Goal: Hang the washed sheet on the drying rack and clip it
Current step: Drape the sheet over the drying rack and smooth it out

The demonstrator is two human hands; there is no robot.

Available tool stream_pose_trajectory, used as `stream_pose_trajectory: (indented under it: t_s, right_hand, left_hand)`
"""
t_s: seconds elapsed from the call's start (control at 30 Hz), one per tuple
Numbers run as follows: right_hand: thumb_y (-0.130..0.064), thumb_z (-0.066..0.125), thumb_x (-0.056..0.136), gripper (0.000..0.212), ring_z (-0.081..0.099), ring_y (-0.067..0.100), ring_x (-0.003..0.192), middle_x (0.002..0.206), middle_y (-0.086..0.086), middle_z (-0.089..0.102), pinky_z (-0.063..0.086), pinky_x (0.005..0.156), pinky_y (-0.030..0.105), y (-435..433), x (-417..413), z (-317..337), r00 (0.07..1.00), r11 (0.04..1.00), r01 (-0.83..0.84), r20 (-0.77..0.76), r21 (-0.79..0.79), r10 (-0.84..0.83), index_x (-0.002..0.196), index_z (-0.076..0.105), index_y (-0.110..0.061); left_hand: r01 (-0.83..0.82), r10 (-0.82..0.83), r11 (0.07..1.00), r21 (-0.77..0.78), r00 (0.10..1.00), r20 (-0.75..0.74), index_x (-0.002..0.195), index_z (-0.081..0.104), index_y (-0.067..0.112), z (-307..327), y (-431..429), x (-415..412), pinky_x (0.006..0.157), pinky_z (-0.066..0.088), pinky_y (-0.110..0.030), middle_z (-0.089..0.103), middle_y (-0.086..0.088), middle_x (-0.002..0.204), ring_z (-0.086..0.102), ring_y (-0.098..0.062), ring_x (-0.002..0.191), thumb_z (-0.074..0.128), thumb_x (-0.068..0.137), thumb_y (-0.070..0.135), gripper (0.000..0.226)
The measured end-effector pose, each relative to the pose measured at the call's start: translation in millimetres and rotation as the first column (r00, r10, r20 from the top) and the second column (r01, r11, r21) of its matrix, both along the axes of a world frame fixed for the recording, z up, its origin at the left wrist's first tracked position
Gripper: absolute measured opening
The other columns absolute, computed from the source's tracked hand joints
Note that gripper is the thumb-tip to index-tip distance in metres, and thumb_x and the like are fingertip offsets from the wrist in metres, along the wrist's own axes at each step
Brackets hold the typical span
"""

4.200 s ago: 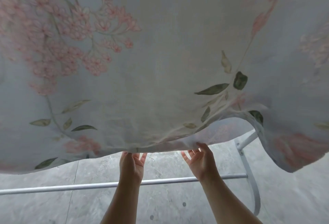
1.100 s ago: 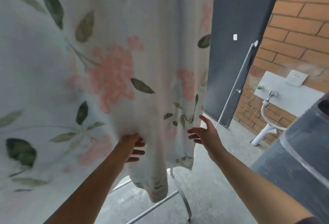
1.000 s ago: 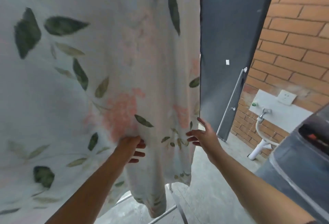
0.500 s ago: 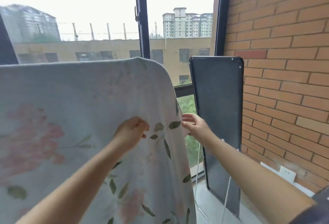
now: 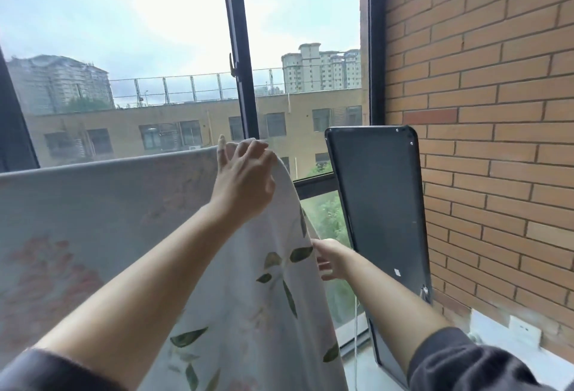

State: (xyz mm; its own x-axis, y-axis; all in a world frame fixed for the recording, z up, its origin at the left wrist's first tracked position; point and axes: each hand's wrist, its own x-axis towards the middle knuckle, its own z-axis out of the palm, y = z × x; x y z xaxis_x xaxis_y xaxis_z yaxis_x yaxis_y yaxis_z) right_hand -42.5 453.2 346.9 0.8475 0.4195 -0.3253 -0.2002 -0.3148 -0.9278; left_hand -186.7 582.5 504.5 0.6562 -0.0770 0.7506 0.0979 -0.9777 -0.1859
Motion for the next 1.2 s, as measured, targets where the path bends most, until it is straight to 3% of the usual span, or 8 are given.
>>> stream_pose_trajectory:
  t_s: [0.17,0.33,0.47,0.67,0.83,1.0,1.1,1.2]
  right_hand:
    - [-0.067,0.047,0.085,0.088,0.027,0.034,0.141,0.153,0.019,0.027,0.025,0.105,0.058,-7.8,33.6,-22.6,0.944,0.983,-0.181,-0.284,-0.026,0.167,0.151,0.017,-0.018]
    - [-0.060,0.056,0.084,0.062,0.058,0.022,0.103,0.109,0.005,0.063,0.044,0.083,0.044,-0.3,53.8,-51.4,0.855,0.903,-0.385,-0.294,0.190,0.426,0.123,0.052,-0.012]
    - [-0.026,0.059,0.092,0.018,0.061,0.018,0.086,0.090,0.000,0.071,0.046,0.072,0.033,11.0,61.6,-58.7,0.949,0.860,-0.091,-0.219,0.503,0.228,0.106,0.061,-0.016]
    - [-0.017,0.042,0.099,0.027,0.066,0.025,0.078,0.088,0.014,0.070,0.053,0.074,0.035,-59.8,119.9,1.8,0.984,0.756,0.027,-0.149,0.654,0.094,0.107,0.063,-0.003]
    - [-0.028,0.049,0.096,0.022,0.058,0.014,0.062,0.068,-0.002,0.064,0.047,0.056,0.028,-158.1,151.7,84.4,0.997,0.846,-0.037,0.077,0.533,-0.005,0.088,0.066,-0.019]
    - [-0.048,0.052,0.093,0.039,0.065,0.014,0.059,0.069,0.002,0.067,0.054,0.060,0.028,-199.0,141.3,130.3,0.963,0.934,-0.240,-0.053,0.264,0.263,0.089,0.071,-0.014]
    - [-0.033,0.048,0.098,0.029,0.066,0.013,0.070,0.085,0.002,0.068,0.055,0.058,0.026,-193.6,114.2,117.3,0.857,0.856,-0.516,0.031,0.045,0.515,0.110,0.065,-0.012]
    - [-0.012,0.047,0.096,0.023,0.068,0.012,0.073,0.086,0.000,0.071,0.056,0.065,0.026,-174.8,97.6,101.6,0.779,0.770,-0.626,0.051,0.125,0.625,0.103,0.068,-0.017]
  left_hand:
    - [-0.213,0.211,0.977,0.026,0.976,0.053,0.117,0.057,0.018,1.7,-6.5,29.8,0.105,0.021,-0.052,0.058,-0.004,0.115,0.049,-0.027,0.113,0.045,0.089,0.032,0.033]
    - [-0.335,0.331,0.942,-0.004,0.929,0.163,0.094,0.059,0.014,-6.0,-10.5,40.0,0.100,0.029,-0.053,0.059,-0.005,0.097,0.052,-0.028,0.097,0.029,0.088,0.033,0.036]
    - [-0.362,0.360,0.932,-0.025,0.913,0.194,0.090,0.059,0.014,-7.1,-12.7,43.4,0.100,0.027,-0.052,0.058,-0.003,0.096,0.051,-0.027,0.097,0.030,0.091,0.032,0.034]
    - [-0.378,0.370,0.926,0.000,0.905,0.212,0.085,0.059,0.013,-4.8,-10.9,48.5,0.093,0.028,-0.048,0.060,-0.005,0.092,0.051,-0.028,0.092,0.033,0.089,0.032,0.032]
    - [-0.319,0.312,0.947,0.038,0.942,0.122,0.083,0.063,0.018,13.7,-5.2,47.7,0.082,0.028,-0.040,0.067,-0.002,0.088,0.059,-0.026,0.085,0.028,0.086,0.042,0.042]
    - [-0.205,0.205,0.978,-0.034,0.979,-0.010,0.091,0.068,0.025,31.9,-9.4,46.9,0.092,0.030,-0.041,0.072,-0.004,0.090,0.064,-0.026,0.082,0.043,0.095,0.043,0.031]
    - [-0.155,0.158,0.985,-0.076,0.987,0.033,0.095,0.070,0.027,31.7,-16.8,48.2,0.096,0.027,-0.041,0.073,-0.004,0.098,0.065,-0.029,0.089,0.053,0.095,0.028,0.017]
    - [-0.137,0.142,0.986,-0.090,0.988,0.052,0.094,0.071,0.027,29.9,-18.7,46.4,0.095,0.025,-0.040,0.073,-0.004,0.097,0.065,-0.030,0.091,0.056,0.093,0.024,0.015]
